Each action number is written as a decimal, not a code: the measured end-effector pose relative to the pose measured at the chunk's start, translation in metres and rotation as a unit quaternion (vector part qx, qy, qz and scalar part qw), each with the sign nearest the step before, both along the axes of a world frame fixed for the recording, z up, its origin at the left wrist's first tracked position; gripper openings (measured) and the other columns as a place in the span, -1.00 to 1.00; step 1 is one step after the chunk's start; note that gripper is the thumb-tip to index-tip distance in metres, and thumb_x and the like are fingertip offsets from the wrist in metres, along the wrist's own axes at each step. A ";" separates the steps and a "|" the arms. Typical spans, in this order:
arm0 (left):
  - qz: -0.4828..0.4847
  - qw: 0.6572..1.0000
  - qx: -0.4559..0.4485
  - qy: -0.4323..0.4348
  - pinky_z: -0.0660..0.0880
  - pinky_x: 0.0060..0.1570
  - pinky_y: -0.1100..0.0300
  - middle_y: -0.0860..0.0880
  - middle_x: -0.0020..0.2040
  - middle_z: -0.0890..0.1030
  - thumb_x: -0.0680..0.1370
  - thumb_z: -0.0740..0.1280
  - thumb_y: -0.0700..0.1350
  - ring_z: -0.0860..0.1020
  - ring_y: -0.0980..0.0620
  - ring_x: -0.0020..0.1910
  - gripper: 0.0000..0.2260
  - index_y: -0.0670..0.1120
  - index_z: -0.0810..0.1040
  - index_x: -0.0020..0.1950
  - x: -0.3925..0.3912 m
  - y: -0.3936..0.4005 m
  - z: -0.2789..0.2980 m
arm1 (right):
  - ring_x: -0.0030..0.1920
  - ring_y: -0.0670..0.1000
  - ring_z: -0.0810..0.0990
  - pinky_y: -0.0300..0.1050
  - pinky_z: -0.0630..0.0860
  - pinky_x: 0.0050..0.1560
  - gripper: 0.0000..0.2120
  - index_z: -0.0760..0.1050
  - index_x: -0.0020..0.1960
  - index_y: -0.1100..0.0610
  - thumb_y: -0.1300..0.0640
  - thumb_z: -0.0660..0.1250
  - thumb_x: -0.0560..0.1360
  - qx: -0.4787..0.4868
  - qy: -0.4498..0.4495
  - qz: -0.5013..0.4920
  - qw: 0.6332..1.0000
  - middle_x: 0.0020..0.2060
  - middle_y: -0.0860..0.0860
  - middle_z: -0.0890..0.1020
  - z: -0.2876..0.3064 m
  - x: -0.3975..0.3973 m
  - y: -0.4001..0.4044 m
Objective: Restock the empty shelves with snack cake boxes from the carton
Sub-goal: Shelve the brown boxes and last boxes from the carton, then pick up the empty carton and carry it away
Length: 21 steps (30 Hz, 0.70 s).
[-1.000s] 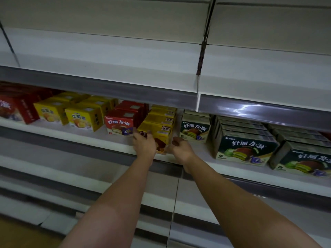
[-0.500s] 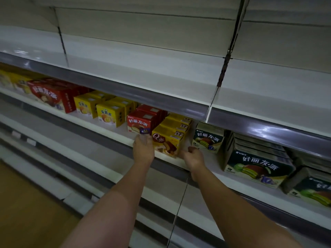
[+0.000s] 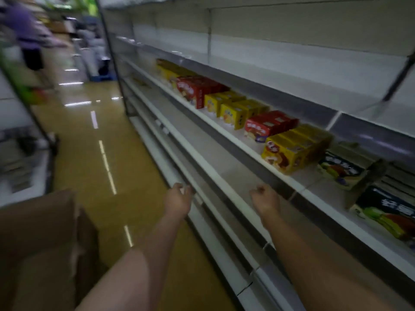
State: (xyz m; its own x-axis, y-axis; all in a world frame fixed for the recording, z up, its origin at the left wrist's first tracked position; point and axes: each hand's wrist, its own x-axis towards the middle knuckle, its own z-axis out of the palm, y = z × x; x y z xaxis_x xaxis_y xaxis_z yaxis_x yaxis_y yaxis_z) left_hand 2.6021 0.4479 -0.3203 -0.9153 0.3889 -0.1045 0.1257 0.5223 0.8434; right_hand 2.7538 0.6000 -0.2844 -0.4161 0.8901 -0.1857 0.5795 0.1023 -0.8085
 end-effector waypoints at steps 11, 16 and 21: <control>0.234 0.968 -0.091 -0.028 0.47 0.15 0.05 -0.20 0.23 0.54 0.63 0.17 0.00 0.51 -0.19 0.19 -0.67 -0.17 0.47 0.29 -0.041 -0.248 -0.036 | -0.13 0.04 0.51 -0.09 0.50 -0.04 -0.81 0.48 0.16 0.20 0.20 0.22 0.57 -0.071 -0.078 0.205 0.973 -0.03 0.11 0.57 -0.057 -0.075 -0.158; 0.286 0.947 -0.143 -0.037 0.41 0.19 0.02 -0.17 0.29 0.49 0.63 0.15 0.01 0.46 -0.19 0.25 -0.66 -0.14 0.44 0.33 -0.067 -0.352 -0.053 | 0.01 0.09 0.55 -0.04 0.52 0.09 -0.73 0.48 0.24 0.19 0.13 0.21 0.58 -0.079 -0.122 0.270 0.952 0.09 0.13 0.58 -0.078 -0.128 -0.245; 0.307 0.936 -0.168 -0.047 0.46 0.20 -0.02 -0.16 0.26 0.51 0.63 0.19 -0.01 0.50 -0.17 0.22 -0.67 -0.12 0.43 0.34 -0.099 -0.449 -0.075 | 0.13 0.14 0.52 -0.09 0.47 0.06 -0.68 0.44 0.30 0.22 0.12 0.20 0.59 -0.085 -0.179 0.299 0.933 0.17 0.16 0.55 -0.102 -0.175 -0.326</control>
